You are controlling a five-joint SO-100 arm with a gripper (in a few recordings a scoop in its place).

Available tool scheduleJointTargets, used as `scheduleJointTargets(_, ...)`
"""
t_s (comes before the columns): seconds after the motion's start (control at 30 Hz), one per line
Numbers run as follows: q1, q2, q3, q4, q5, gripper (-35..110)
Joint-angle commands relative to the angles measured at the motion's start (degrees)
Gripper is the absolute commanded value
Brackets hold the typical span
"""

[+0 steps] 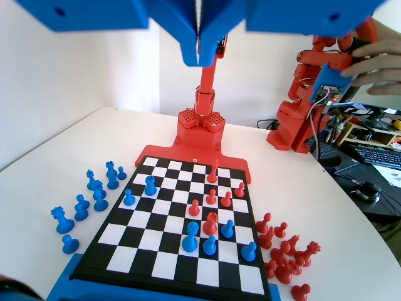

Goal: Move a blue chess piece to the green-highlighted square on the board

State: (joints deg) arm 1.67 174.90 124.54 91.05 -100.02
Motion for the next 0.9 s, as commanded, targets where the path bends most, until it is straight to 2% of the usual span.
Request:
scheduleJointTargets(0.0, 0.35, 0.18, 0.35, -0.88, -0.44, 1)
scheduleJointTargets(0.7, 0.26, 0.18, 0.00, -0.70, -1.05, 1)
scheduleJointTargets(0.87, -0.53, -3.43, -5.62, -0.09, -0.18, 1)
